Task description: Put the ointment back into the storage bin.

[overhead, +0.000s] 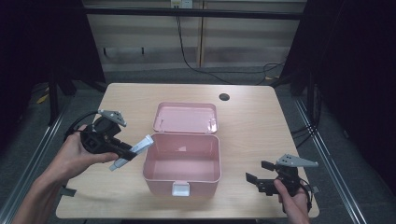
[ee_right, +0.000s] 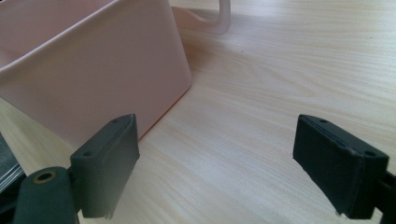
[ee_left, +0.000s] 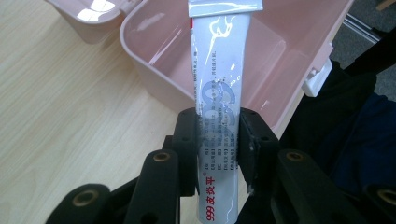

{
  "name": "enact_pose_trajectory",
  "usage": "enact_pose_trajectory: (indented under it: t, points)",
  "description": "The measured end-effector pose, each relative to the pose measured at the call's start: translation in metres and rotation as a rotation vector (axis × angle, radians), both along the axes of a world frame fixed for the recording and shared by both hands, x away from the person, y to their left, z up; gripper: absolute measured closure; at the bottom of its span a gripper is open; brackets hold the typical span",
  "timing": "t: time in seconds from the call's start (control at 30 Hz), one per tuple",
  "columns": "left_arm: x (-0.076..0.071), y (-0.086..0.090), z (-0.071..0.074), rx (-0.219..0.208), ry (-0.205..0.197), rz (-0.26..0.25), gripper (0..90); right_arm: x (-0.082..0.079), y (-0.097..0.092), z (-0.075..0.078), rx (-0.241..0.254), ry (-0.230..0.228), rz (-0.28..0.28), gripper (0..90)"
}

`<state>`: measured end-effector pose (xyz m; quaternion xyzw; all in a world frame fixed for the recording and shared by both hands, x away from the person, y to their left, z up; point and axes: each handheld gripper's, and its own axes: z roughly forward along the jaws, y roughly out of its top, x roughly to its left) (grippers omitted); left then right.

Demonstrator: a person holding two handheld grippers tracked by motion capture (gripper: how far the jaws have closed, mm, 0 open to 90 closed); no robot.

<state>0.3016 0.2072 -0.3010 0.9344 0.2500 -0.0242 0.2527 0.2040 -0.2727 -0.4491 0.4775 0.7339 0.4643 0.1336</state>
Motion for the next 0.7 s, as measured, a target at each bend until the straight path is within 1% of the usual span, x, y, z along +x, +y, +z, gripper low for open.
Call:
enact_pose_trajectory:
  t: [0.07, 0.1, 0.13, 0.2, 0.23, 0.27, 0.3, 0.33, 0.37, 0.4, 0.47, 0.5, 0.53, 0.63, 0.7]
  points:
    - [0.000, -0.003, 0.001, 0.007, 0.000, -0.003, 70.5, 0.000, 0.000, 0.000, 0.000, -0.002, 0.001, 13.9]
    - [0.002, -0.004, 0.002, 0.018, -0.005, -0.026, 70.5, 0.000, 0.000, 0.000, 0.001, -0.003, 0.005, 13.8]
    - [0.002, -0.007, 0.002, 0.015, -0.003, -0.022, 70.5, 0.000, 0.000, 0.000, -0.001, -0.003, 0.003, 13.8]
    - [0.005, -0.015, 0.004, 0.031, 0.003, -0.035, 70.5, -0.001, 0.001, 0.000, -0.001, 0.003, 0.010, 13.8]
    - [0.005, -0.015, 0.004, 0.031, 0.003, -0.035, 70.5, -0.001, 0.001, 0.000, -0.001, 0.003, 0.010, 13.8]
    - [0.007, -0.020, 0.006, 0.046, 0.005, -0.052, 70.5, 0.000, 0.001, 0.000, 0.000, 0.004, 0.011, 13.8]
    - [0.007, -0.020, 0.006, 0.046, 0.005, -0.052, 70.5, 0.000, 0.001, 0.000, 0.000, 0.004, 0.011, 13.8]
    - [0.007, -0.024, 0.006, 0.036, 0.008, -0.038, 70.5, 0.000, 0.000, -0.001, -0.001, 0.007, 0.014, 13.8]
    - [0.009, -0.029, 0.007, 0.053, 0.002, -0.070, 70.5, 0.000, 0.000, -0.001, -0.001, 0.007, 0.013, 13.8]
    - [0.009, -0.029, 0.007, 0.053, 0.002, -0.070, 70.5, 0.000, 0.000, -0.001, -0.001, 0.007, 0.013, 13.8]
    - [0.008, -0.036, 0.007, 0.058, 0.006, -0.076, 70.5, 0.000, 0.000, -0.001, -0.002, 0.009, 0.013, 13.8]
    - [0.009, -0.039, 0.008, 0.066, 0.004, -0.089, 70.5, 0.000, 0.000, -0.001, -0.002, 0.009, 0.013, 13.8]
    - [0.008, -0.045, 0.008, 0.068, 0.009, -0.096, 70.5, 0.000, 0.000, -0.001, -0.002, 0.012, 0.013, 13.8]
    - [0.009, -0.049, 0.009, 0.060, 0.001, -0.094, 70.5, 0.000, 0.001, -0.001, -0.004, 0.010, 0.015, 13.8]
    - [0.010, -0.053, 0.010, 0.068, 0.001, -0.111, 70.5, 0.000, 0.001, -0.001, -0.002, 0.012, 0.015, 13.8]
